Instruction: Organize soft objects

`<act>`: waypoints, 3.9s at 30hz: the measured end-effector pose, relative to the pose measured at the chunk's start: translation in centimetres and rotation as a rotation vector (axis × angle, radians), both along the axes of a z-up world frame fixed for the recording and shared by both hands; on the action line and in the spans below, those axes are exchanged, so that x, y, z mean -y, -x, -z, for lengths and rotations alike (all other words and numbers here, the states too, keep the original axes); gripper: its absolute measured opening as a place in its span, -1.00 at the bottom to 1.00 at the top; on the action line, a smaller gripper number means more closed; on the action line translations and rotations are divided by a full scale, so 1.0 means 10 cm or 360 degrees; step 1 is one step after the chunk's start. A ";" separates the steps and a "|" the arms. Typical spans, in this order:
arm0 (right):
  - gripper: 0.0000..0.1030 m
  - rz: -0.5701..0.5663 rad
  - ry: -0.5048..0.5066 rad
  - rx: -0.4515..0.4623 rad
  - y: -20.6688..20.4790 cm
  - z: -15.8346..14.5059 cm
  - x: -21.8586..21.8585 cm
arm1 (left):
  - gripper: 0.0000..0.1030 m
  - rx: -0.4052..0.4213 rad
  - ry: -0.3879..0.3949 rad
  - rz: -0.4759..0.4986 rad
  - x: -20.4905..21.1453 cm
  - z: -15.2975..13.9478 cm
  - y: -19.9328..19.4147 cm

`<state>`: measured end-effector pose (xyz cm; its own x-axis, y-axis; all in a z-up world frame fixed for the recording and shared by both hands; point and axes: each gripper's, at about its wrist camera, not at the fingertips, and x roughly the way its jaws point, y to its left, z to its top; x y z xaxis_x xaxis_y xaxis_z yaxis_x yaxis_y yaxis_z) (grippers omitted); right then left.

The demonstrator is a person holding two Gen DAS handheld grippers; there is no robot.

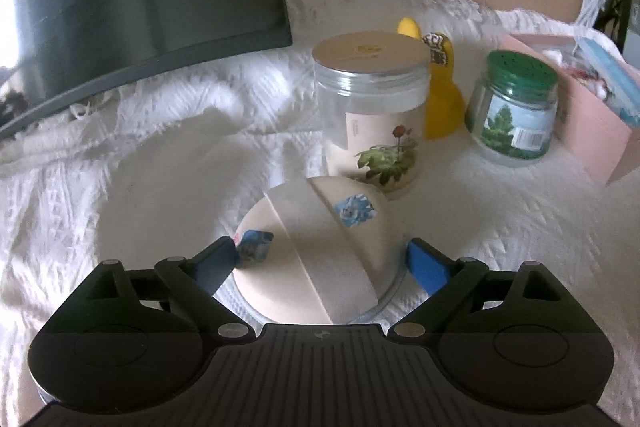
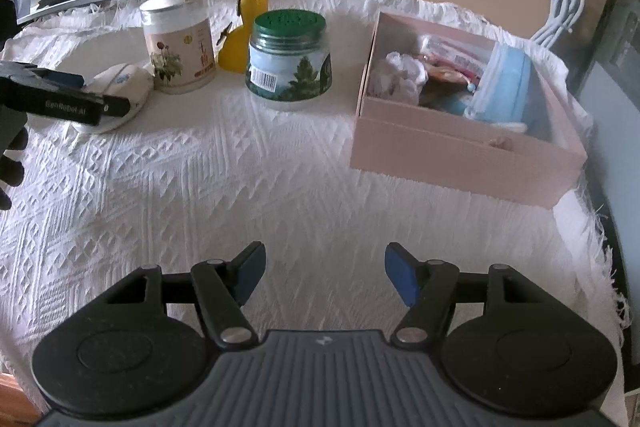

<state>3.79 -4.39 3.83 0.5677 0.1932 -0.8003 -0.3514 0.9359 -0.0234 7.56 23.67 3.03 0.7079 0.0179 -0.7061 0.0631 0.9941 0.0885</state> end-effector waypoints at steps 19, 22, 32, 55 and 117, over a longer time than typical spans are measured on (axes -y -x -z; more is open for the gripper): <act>0.29 -0.0003 0.0003 -0.0072 0.08 0.08 0.01 | 0.97 -0.0007 0.0071 -0.0032 -0.25 0.16 -0.10; 0.29 -0.0002 -0.0001 -0.0072 0.08 0.08 0.01 | 0.98 0.0024 0.0088 -0.0041 -0.27 0.18 -0.14; 0.29 -0.0012 0.0013 0.0040 0.09 -0.04 0.05 | 0.97 0.0040 0.0218 -0.0088 -0.41 0.15 -0.15; -0.17 -0.0010 -0.0202 -0.0335 -2.77 -0.64 -1.51 | -0.69 0.0273 0.0485 -0.0170 -1.00 -0.30 0.48; 0.15 -0.0069 -0.0197 0.0211 -0.13 -0.59 -0.13 | 0.19 0.0023 -0.0092 0.0416 0.16 -0.19 0.41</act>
